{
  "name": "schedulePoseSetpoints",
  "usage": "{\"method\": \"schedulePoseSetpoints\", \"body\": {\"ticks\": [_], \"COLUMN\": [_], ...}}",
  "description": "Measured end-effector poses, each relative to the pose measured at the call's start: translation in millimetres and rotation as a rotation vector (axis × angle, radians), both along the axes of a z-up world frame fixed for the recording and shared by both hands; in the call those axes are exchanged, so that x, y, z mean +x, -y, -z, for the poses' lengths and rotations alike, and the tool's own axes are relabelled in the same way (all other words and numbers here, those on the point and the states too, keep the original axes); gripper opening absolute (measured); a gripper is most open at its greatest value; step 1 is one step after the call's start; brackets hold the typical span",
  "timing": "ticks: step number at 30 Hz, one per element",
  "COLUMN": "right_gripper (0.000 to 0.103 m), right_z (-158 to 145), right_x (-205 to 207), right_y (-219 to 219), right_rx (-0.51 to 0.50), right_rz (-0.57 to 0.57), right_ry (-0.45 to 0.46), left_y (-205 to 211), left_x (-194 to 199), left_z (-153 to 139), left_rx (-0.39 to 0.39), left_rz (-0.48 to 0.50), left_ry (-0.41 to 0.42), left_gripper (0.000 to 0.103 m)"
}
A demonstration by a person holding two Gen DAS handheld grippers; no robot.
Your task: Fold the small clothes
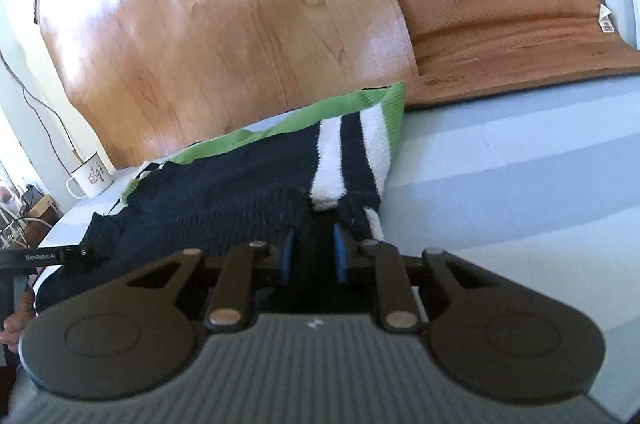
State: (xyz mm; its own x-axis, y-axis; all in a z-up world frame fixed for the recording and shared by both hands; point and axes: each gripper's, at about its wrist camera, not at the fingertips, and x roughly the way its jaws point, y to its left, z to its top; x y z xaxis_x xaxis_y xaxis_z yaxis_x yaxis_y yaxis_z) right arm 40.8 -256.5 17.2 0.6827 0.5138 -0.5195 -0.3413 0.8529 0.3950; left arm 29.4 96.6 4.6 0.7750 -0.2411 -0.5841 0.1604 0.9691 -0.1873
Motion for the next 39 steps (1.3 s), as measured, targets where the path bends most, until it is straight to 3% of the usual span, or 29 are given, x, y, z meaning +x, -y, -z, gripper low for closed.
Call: {"method": "schedulePoseSetpoints", "body": {"ticks": [3,7,10,12,16,27,29,31,32,33,35,36,39], "right_gripper": [0.026,0.029,0.029,0.029,0.029,0.033,0.033,0.035,0.035,0.036,0.04,0.049,0.061], "right_z": [2,0,1,4,7,8,7,0,-9,-20,-45,-54,-69], "right_x": [1,-7,-10,-4,4,2,1,3,6,12,32,47,104], "right_y": [7,7,14,12,-1,3,6,15,19,23,24,21,-11], "right_rx": [0.058,0.096,0.15,0.119,0.045,0.083,0.097,0.133,0.142,0.14,0.112,0.092,-0.017], "right_rz": [0.001,-0.014,-0.006,0.026,0.007,0.006,-0.001,-0.015,-0.025,-0.035,-0.05,-0.06,-0.158], "right_ry": [-0.006,0.047,0.088,0.046,0.001,0.005,-0.004,-0.019,-0.008,0.016,0.06,0.065,0.044], "left_y": [6,-2,-8,-8,-2,13,7,-10,-21,-28,-36,-35,-20], "left_x": [-7,-8,-12,-14,-7,-13,-14,-13,-12,-10,5,20,79], "left_z": [0,-2,-4,-6,-3,-4,-6,-16,-27,-39,-67,-79,-92], "left_rx": [0.045,-0.006,-0.054,-0.069,-0.024,0.056,0.008,-0.124,-0.188,-0.203,-0.147,-0.102,0.016], "left_rz": [-0.001,0.012,0.029,0.036,0.031,0.075,0.08,0.117,0.139,0.14,0.115,0.103,0.104], "left_ry": [0.035,0.027,0.047,0.074,0.046,0.071,0.062,0.028,0.039,0.067,0.128,0.134,0.097], "left_gripper": [0.006,0.008,0.02,0.03,0.031,0.05,0.053,0.053,0.053,0.053,0.054,0.054,0.06]}}
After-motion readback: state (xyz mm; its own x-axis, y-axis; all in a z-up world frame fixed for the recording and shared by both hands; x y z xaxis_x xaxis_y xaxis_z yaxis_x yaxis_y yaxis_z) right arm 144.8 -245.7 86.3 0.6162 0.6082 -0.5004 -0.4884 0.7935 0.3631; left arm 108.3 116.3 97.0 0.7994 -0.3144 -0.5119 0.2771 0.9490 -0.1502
